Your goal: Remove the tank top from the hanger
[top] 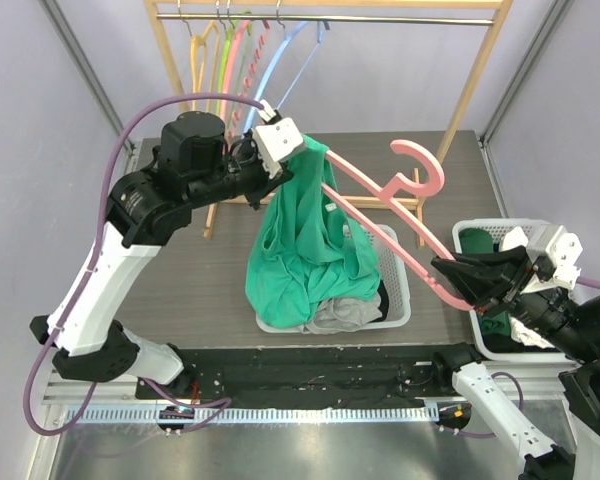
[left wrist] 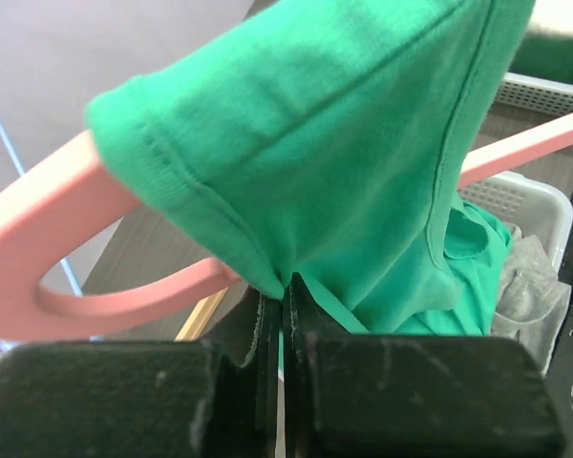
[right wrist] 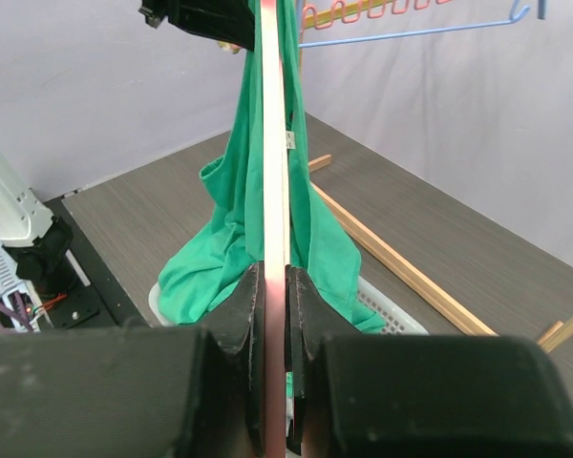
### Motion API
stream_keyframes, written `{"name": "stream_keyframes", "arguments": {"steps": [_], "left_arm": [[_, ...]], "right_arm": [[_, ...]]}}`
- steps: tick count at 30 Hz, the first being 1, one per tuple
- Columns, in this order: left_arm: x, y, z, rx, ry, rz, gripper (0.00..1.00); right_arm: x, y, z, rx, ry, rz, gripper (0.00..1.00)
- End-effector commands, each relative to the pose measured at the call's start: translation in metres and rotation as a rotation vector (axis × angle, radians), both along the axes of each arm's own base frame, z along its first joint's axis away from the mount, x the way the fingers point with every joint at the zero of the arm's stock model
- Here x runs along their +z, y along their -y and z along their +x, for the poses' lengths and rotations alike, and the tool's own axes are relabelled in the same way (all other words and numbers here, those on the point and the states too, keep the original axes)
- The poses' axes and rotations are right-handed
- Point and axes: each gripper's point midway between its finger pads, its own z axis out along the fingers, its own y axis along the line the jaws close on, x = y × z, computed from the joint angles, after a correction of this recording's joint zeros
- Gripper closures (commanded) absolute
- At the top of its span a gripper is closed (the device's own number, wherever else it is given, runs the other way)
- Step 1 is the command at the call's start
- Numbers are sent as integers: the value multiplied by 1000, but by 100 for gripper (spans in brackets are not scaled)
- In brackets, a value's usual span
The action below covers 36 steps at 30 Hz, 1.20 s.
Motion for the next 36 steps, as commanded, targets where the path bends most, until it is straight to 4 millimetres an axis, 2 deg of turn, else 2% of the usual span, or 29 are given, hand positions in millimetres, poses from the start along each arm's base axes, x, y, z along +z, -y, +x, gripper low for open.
{"name": "stream_keyframes", "arguments": {"steps": [1,3,4,6,7,12,15,18,20,21,22,24,25,27,28,30,33,36], "left_arm": [[63,-10,0,49,133,-144,100],[81,-16,-2,65,166,-181,100],[101,-24,-4,89,207,-221,100],[118,-31,-6,105,246,-250,100],[136,-38,-11,114,285,-289,100],[176,-47,-14,140,356,-392,100],[179,-36,-14,108,328,-426,100],[172,-17,-16,35,285,-430,100],[173,-4,-8,27,288,-439,100],[181,-5,-8,33,307,-458,100],[188,0,-7,29,339,-471,100],[193,9,2,47,365,-479,100],[196,10,7,72,373,-497,100],[189,19,20,102,364,-486,100],[186,19,27,141,359,-484,100],[177,25,37,167,338,-476,100],[163,33,40,156,303,-448,100],[158,36,33,127,278,-444,100]], "right_arm": [[22,10,9,-75,68,27,99],[17,14,13,-109,49,27,99],[14,17,16,-131,41,26,99],[9,20,16,-150,27,22,99],[8,23,13,-162,29,21,99],[-4,36,9,-231,-13,16,99],[-8,52,6,-314,-18,27,99],[3,76,-5,-426,33,66,99],[14,82,-17,-431,89,97,99],[18,74,-34,-360,139,101,99],[20,70,-41,-324,164,100,99],[26,64,-59,-257,213,108,99],[29,55,-75,-170,239,101,99],[23,46,-85,-87,202,88,99],[23,34,-96,8,190,65,99],[10,27,-101,71,114,30,99],[13,32,-103,54,120,31,99],[27,51,-107,-40,202,72,99]]}}
